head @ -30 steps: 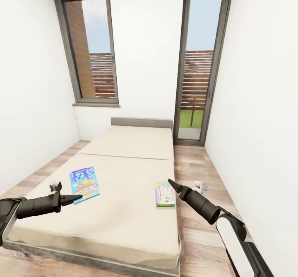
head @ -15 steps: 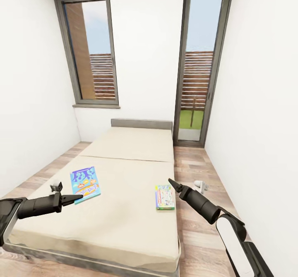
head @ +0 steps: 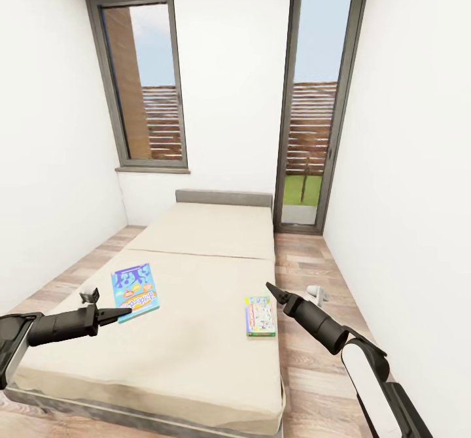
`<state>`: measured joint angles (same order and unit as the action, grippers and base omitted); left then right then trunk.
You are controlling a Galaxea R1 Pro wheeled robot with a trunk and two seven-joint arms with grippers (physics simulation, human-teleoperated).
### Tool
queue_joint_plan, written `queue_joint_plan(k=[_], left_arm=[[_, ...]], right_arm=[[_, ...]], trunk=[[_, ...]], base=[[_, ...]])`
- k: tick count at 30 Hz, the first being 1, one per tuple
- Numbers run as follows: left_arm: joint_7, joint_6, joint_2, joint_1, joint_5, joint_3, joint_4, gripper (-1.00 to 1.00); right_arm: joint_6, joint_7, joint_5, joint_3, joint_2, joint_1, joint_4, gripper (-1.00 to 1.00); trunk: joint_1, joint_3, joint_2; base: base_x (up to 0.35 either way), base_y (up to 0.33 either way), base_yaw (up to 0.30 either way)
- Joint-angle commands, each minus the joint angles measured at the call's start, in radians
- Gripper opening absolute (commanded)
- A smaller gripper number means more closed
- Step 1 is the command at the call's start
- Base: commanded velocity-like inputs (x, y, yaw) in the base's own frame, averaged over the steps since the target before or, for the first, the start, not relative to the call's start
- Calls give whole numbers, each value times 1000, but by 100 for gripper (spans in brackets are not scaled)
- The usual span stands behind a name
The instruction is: Put all the toys in the child's room - the three board games (two on the bed and one on the table), the two jigsaw puzzles on the table, and the tennis ball on the table - inside the toy box on the table in the child's room.
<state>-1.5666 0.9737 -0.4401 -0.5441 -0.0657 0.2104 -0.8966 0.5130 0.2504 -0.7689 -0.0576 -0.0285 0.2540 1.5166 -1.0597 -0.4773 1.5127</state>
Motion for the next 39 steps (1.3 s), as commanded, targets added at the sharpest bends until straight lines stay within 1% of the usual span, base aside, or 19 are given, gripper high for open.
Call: queue_joint_plan(k=[1, 8, 39], left_arm=[[-4, 11, 0, 0, 1, 0, 0, -100], [-4, 10, 0, 0, 1, 0, -1, -100], [-4, 10, 0, 0, 1, 0, 0, -100]], right_arm=[[4, 0, -4, 0, -1, 1, 0, 100], [3, 0, -5, -1, 1, 1, 0, 100], [2, 0, -4, -2, 1, 1, 0, 100]], trunk=[[4, 2, -7], [31, 24, -56], [150, 121, -273]], base=[[0, 0, 25], [0, 0, 152], [0, 0, 273]])
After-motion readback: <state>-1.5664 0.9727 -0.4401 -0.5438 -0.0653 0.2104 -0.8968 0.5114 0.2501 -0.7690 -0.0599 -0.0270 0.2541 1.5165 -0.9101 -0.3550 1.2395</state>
